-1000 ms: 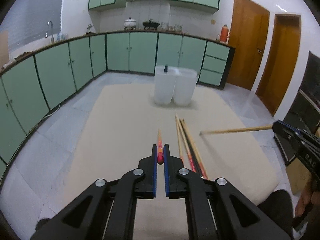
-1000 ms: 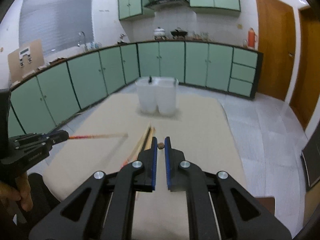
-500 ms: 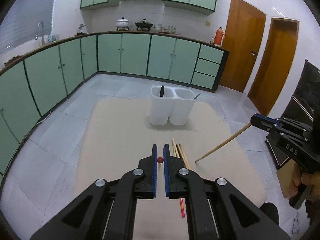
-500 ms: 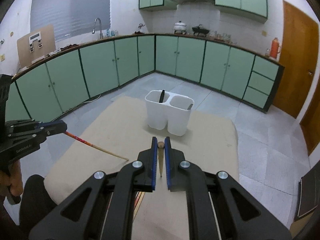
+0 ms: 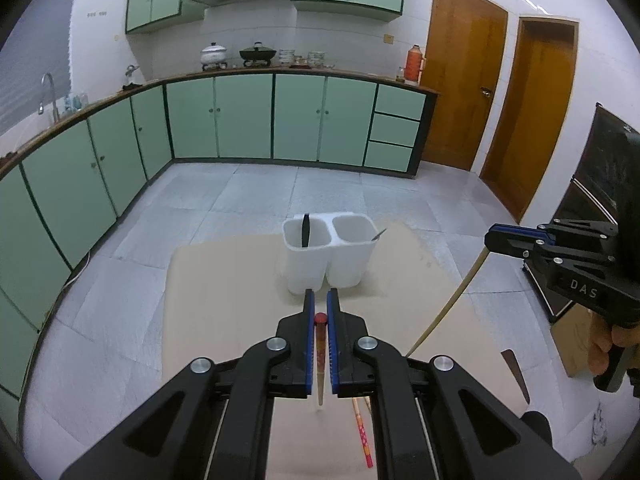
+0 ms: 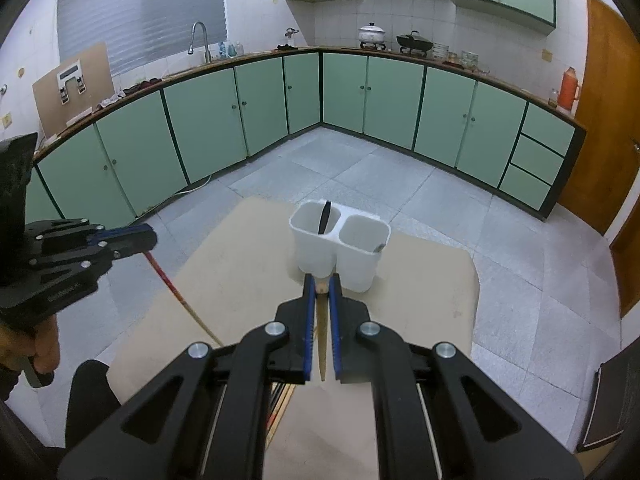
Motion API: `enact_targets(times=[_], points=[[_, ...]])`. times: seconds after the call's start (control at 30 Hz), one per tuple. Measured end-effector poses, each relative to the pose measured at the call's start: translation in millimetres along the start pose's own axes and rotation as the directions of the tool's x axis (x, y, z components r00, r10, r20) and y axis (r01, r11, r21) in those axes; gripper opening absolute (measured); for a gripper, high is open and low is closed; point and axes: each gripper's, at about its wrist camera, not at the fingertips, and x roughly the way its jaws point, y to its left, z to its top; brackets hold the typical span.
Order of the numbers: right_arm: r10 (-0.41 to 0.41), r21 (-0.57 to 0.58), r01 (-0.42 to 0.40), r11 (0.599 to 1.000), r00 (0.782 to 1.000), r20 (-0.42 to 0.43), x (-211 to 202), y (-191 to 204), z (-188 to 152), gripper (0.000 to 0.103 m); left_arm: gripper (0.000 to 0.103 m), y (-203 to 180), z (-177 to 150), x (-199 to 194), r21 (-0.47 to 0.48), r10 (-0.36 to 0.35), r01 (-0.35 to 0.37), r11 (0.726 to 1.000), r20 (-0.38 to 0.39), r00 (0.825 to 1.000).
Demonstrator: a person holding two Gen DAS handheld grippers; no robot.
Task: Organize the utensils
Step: 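Carry both chopsticks upright to the holder and lower them in, then open both tools to release the chopsticks into the holder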
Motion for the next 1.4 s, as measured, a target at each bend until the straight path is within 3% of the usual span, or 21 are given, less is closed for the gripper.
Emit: enact_targets(times=[0.23, 0.67, 0.83, 0.97, 1.27, 1.4], points=[[-0.017, -0.005, 0.017, 1.0, 1.0, 0.017, -4, -6, 43, 0.006, 0.006, -3, 52, 4, 0.029, 0.015, -0.017, 0.999, 0.066, 0.998], [-0.029, 0.037, 0.025, 0.999, 0.993, 0.111, 0, -33, 133, 0.006, 0.006, 3, 159, 20, -0.003, 0.062, -0.062, 0.998, 0.225, 0.972], [-0.061, 0.049, 0.054, 0.997, 0.988, 0.141, 22, -48, 151, 0.006, 0.006, 6, 168, 46, -0.007, 0.076, -0.077, 0.997, 0.238, 0.968], [-0.068, 0.095, 0.056, 0.994, 0.99, 0.127, 54, -66, 152, 0.006, 0.006, 14, 164, 80, -0.029, 0.076, -0.072, 0.997, 0.211, 0.974], [-0.062, 0.176, 0.055, 0.983, 0.998, 0.034, 121, -97, 118, 0.006, 0.006, 32, 137, 138, -0.052, 0.075, -0.069, 0.996, 0.134, 0.988], [-0.058, 0.204, 0.052, 0.978, 0.998, 0.022, 125, -104, 101, 0.015, 0.008, 36, 122, 144, -0.052, 0.082, -0.076, 0.996, 0.113, 0.99]])
